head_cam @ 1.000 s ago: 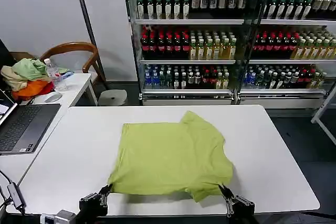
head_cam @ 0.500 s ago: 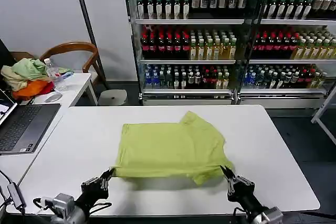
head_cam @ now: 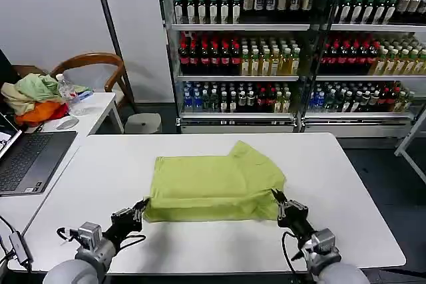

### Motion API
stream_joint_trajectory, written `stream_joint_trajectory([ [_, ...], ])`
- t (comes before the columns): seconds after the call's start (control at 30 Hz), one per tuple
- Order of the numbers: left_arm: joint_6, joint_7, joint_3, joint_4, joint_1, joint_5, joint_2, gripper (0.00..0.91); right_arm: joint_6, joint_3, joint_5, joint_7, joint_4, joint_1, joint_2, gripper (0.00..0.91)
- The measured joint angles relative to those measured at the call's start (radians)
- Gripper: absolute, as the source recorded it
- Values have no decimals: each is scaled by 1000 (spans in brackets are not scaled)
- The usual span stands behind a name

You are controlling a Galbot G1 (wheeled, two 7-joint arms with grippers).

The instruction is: Fold and organize the clothes.

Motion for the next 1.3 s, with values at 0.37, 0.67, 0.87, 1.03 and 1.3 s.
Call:
stream_joint_trajectory([
  [0.37,-5,18,65,91,-99,14,-3,50,-9,-49,-5,-15,-105,91,14,0],
  [0.67,-15,27,91,145,-150,17,-3,907,-22,-96,-1,-17,-188,156,26,907],
  [0.87,-29,19,106,183,-177,24,-12,907,-42,-120,17,2,-227,200,44,907],
  [1.03,-39,14,104,199,-179,29,-10,907,-64,-120,49,19,-234,217,45,907],
  [1.3,-47,-1,81,189,-154,26,10,907,-101,-84,100,47,-177,179,17,907],
])
